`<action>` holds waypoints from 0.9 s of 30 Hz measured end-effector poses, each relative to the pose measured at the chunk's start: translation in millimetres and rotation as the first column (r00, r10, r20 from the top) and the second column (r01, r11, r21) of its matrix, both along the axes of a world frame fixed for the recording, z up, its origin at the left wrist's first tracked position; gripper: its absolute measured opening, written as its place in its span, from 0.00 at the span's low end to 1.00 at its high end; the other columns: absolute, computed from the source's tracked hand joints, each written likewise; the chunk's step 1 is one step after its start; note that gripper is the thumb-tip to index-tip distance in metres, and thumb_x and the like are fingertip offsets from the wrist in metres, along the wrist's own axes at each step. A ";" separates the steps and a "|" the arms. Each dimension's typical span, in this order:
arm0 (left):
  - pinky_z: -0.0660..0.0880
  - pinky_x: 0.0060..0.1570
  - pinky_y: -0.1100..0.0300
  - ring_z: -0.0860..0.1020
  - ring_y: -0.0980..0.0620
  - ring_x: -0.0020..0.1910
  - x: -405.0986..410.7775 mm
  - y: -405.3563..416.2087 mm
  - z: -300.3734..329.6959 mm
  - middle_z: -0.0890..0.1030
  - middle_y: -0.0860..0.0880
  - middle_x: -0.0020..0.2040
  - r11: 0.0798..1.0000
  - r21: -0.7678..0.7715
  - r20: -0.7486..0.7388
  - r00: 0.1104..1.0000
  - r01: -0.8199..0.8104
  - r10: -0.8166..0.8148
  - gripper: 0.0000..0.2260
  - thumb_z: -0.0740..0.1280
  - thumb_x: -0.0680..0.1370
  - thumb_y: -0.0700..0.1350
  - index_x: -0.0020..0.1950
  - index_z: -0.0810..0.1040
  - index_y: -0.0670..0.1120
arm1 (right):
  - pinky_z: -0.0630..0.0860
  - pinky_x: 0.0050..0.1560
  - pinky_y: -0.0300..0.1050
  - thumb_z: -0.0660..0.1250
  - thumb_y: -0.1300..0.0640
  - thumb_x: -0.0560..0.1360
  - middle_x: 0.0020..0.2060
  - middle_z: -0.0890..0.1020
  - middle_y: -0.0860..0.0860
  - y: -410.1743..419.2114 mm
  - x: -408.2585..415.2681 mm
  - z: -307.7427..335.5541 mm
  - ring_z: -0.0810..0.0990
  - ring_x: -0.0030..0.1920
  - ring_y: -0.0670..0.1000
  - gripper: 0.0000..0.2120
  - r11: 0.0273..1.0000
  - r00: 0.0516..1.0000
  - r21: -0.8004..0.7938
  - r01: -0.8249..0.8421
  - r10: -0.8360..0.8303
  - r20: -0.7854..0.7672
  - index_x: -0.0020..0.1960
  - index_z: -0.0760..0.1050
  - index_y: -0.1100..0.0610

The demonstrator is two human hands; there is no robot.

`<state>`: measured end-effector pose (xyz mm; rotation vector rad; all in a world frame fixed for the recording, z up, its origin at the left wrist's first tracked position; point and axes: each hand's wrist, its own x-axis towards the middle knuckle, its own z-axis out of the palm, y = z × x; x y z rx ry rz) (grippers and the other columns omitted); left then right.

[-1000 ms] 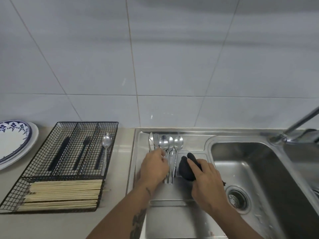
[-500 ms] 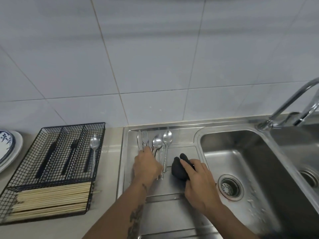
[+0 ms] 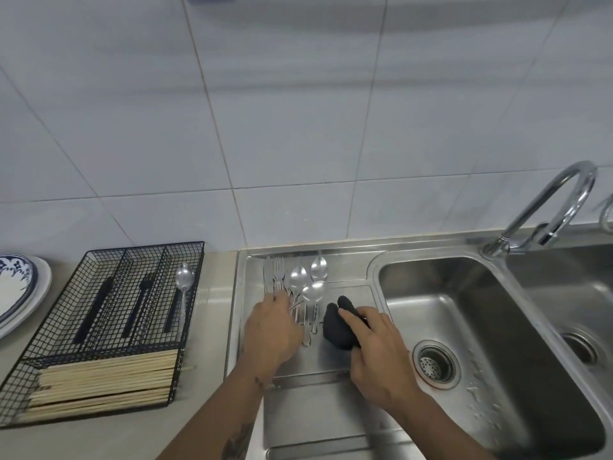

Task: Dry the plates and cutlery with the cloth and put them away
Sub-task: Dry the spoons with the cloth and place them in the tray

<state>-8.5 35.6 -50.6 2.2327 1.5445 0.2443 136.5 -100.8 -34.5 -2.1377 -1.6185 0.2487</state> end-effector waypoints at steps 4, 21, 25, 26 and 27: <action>0.77 0.42 0.54 0.74 0.52 0.41 -9.2 -26.6 17.4 0.75 0.53 0.43 0.991 0.099 0.056 0.994 0.085 -0.091 0.13 0.66 0.73 0.45 0.56 0.70 0.53 | 0.74 0.56 0.50 0.65 0.64 0.66 0.62 0.75 0.51 -0.6 -10.6 19.2 0.74 0.55 0.54 0.31 0.993 0.998 0.111 -0.039 0.034 0.048 0.69 0.73 0.53; 0.69 0.38 0.56 0.74 0.53 0.36 -24.7 -103.3 90.1 0.73 0.54 0.37 0.943 0.272 0.133 0.963 0.191 -0.234 0.20 0.64 0.74 0.46 0.61 0.59 0.57 | 0.64 0.66 0.66 0.74 0.64 0.57 0.62 0.80 0.50 -66.1 4.5 66.0 0.76 0.66 0.57 0.32 0.987 0.898 0.127 0.097 -0.142 0.417 0.61 0.80 0.51; 0.66 0.39 0.55 0.73 0.51 0.38 -23.5 -113.5 90.9 0.72 0.55 0.38 0.943 0.278 0.155 0.961 0.182 -0.231 0.18 0.63 0.75 0.47 0.61 0.59 0.57 | 0.60 0.67 0.65 0.69 0.63 0.59 0.64 0.78 0.52 -68.7 2.9 73.1 0.75 0.66 0.57 0.30 0.985 0.886 0.172 0.025 -0.101 0.452 0.61 0.78 0.53; 0.65 0.38 0.56 0.72 0.53 0.38 -22.2 -114.1 92.6 0.72 0.55 0.38 0.944 0.279 0.171 0.958 0.175 -0.229 0.18 0.63 0.75 0.47 0.60 0.59 0.58 | 0.59 0.68 0.64 0.66 0.62 0.60 0.65 0.77 0.52 -70.8 -1.1 69.5 0.74 0.67 0.57 0.29 0.984 0.873 0.173 -0.049 -0.042 0.486 0.62 0.77 0.52; 0.64 0.36 0.57 0.71 0.55 0.36 -21.0 -114.3 94.3 0.72 0.55 0.37 0.943 0.285 0.179 0.957 0.172 -0.229 0.18 0.63 0.75 0.47 0.58 0.58 0.58 | 0.59 0.68 0.64 0.66 0.61 0.60 0.66 0.76 0.52 -74.6 -4.6 64.7 0.73 0.68 0.56 0.29 0.983 0.863 0.154 -0.103 0.011 0.505 0.62 0.77 0.52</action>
